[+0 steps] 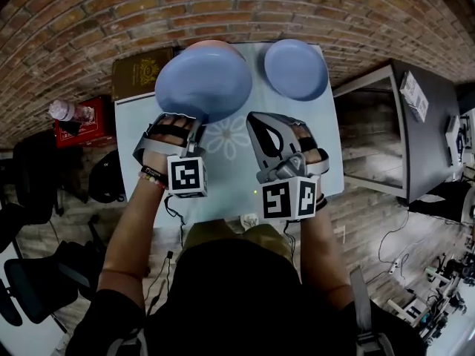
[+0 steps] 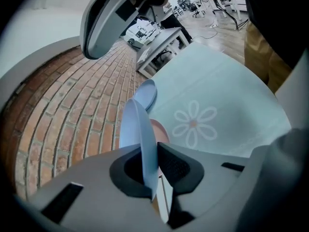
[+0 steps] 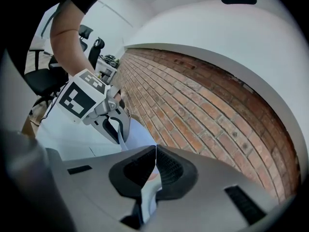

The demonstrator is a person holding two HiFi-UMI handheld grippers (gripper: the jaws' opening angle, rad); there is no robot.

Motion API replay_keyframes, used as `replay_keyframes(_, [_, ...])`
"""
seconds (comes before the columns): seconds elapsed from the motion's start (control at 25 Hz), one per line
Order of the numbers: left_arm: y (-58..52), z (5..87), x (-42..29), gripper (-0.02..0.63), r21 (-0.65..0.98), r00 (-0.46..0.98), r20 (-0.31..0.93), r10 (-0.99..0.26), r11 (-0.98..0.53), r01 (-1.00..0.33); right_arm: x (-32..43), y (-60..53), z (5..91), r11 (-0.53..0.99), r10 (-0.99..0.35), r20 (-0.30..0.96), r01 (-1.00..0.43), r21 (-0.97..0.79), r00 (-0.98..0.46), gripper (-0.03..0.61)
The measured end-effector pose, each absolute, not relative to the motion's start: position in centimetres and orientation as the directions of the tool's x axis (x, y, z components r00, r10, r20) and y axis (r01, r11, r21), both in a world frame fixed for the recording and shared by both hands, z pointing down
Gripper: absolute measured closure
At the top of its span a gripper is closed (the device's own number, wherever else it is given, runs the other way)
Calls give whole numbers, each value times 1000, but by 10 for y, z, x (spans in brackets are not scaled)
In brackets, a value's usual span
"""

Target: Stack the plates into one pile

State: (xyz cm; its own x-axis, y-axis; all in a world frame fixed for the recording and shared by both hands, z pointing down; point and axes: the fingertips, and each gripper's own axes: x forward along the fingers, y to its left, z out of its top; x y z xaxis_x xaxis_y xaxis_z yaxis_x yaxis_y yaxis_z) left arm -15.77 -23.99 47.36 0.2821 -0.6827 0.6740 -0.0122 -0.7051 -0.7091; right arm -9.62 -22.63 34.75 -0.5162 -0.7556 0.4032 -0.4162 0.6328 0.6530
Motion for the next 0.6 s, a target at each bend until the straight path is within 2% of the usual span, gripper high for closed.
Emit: replay_keyframes(0.6, [-247,522,-156,565,-619,311,757,-575,-783,58,-101,-239,363,626,-775,447,-451,636,-446,543])
